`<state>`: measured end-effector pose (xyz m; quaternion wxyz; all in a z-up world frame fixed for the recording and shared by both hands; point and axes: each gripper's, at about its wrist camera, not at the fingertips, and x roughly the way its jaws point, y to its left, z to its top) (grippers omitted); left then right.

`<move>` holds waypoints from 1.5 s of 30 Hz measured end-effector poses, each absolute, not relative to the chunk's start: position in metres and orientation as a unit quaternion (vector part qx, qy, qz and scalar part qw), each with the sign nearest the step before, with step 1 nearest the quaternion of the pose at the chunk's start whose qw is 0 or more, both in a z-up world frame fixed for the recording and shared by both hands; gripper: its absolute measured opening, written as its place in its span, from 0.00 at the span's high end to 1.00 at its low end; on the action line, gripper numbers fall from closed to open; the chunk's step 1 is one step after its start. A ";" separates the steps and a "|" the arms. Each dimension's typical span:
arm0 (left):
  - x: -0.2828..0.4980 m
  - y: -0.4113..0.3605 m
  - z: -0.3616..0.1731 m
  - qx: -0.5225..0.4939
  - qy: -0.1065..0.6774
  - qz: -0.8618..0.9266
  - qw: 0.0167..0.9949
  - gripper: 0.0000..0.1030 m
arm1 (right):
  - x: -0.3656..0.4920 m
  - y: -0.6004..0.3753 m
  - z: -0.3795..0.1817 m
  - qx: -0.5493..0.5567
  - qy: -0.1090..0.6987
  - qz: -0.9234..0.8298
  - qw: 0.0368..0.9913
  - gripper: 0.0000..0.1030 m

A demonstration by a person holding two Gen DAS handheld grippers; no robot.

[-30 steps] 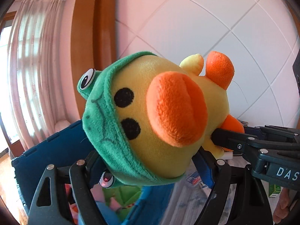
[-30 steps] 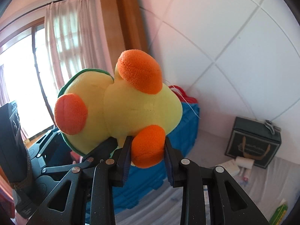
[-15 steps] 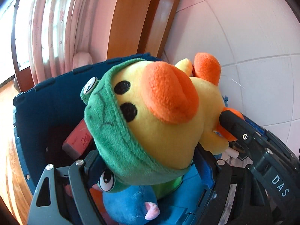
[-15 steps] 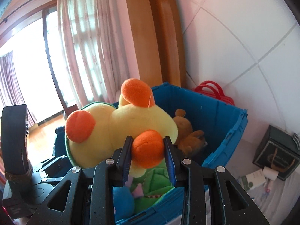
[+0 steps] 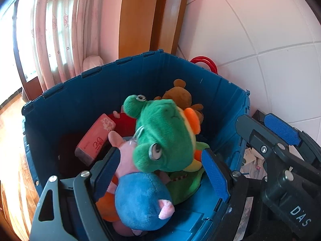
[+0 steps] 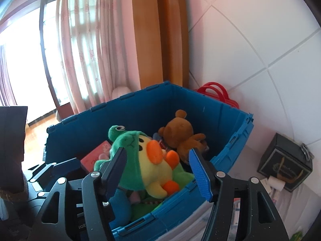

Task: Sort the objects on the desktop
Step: 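Lower the duck into the blue crate and open the right tool, then move both tools back to the lime-green frog plush on the bed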

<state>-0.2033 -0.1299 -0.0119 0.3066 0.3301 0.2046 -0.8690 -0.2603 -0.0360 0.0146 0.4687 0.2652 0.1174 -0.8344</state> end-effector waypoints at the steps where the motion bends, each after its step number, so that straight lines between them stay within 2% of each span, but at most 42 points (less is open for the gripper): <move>1: -0.202 -0.126 -0.010 0.329 0.202 -0.870 0.308 0.20 | -0.259 -0.035 0.015 0.263 0.119 -0.835 0.468 0.37; 14: -0.198 -0.079 0.009 0.303 0.165 -0.892 0.293 0.20 | -0.246 0.009 0.032 0.243 0.115 -0.853 0.447 0.36; 19: -0.214 -0.046 0.013 0.294 0.145 -0.908 0.261 0.20 | -0.256 0.051 0.038 0.234 0.101 -0.872 0.418 0.30; 25: -0.236 0.005 0.011 0.279 0.105 -0.931 0.212 0.20 | -0.276 0.121 0.035 0.238 0.074 -0.894 0.371 0.29; 31: -0.257 0.057 0.000 0.256 0.060 -0.952 0.154 0.20 | -0.291 0.207 0.023 0.240 0.051 -0.924 0.295 0.17; 37: -0.284 0.093 -0.035 0.284 0.049 -0.954 0.083 0.20 | -0.296 0.300 -0.009 0.261 0.030 -0.945 0.194 0.05; 45: -0.294 0.184 -0.099 0.319 -0.009 -0.947 -0.022 0.20 | -0.266 0.432 -0.078 0.326 -0.019 -0.944 0.044 0.05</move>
